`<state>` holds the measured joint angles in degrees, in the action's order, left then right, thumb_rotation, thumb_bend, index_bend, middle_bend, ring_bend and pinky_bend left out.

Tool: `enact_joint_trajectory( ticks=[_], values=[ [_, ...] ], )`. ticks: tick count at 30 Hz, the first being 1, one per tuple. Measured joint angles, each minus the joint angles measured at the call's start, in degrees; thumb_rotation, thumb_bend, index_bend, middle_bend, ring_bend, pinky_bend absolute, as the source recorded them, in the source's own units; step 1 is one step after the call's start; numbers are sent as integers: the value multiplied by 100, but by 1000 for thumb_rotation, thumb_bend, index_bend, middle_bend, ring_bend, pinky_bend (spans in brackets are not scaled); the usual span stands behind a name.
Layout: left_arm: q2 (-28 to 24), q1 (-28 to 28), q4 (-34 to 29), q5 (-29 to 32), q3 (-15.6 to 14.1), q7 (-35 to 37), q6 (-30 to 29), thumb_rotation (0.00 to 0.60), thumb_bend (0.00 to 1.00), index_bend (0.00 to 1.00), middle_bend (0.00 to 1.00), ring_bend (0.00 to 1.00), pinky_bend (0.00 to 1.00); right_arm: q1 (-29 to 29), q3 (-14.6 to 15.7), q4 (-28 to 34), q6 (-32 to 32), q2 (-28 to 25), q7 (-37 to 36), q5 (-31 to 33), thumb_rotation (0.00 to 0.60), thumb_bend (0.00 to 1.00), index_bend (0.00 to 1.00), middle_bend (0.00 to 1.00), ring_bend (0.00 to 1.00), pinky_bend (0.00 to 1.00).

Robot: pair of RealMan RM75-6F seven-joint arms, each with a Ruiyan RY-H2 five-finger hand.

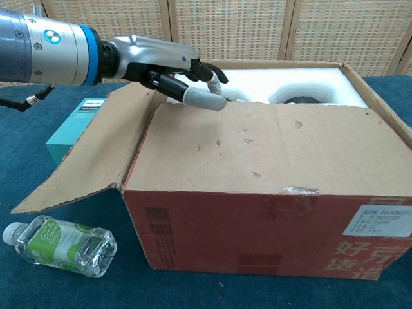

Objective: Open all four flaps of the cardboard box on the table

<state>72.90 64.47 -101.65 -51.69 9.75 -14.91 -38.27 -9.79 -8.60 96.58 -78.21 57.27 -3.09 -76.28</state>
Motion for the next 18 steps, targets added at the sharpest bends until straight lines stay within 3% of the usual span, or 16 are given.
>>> enact_joint_trajectory(
  ticks=[9,18],
  values=[
    [-251,-26,-256,33,137,559,246,156,253,318,38,0,0,-8,-22,-44,15,21,-29,12,600,825,132,158,0,19],
    [-709,-264,-570,-460,448,1520,581,158,253,318,38,0,0,-18,-44,-33,23,20,6,30,600,825,132,158,0,19]
  ],
)
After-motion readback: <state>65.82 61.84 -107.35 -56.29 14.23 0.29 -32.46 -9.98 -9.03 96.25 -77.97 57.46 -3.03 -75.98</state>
